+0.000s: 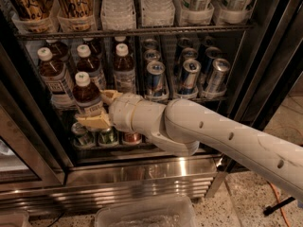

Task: Pick blue plastic bottle from middle shelf of fridge

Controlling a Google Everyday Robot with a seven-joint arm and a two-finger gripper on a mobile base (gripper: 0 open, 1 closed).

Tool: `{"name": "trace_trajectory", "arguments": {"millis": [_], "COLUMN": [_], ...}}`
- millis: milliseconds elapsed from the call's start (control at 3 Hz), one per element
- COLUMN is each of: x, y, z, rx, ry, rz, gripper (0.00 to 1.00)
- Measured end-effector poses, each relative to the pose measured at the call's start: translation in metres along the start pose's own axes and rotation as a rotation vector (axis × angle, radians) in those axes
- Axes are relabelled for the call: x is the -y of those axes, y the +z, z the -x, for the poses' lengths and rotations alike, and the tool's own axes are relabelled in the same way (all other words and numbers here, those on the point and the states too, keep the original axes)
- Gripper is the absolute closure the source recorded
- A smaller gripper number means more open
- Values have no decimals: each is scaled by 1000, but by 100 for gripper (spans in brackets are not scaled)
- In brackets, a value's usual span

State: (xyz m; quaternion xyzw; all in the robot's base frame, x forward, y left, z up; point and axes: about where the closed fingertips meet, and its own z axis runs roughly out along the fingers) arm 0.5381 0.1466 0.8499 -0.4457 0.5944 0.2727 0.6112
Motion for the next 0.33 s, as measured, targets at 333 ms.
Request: {"name": "trace_trajectory", "arguments": {"millis": [333], "x": [0], "y": [0], "z": [0], "rx": [0], "ry": [0], "rz": [0], "gripper": [100]}}
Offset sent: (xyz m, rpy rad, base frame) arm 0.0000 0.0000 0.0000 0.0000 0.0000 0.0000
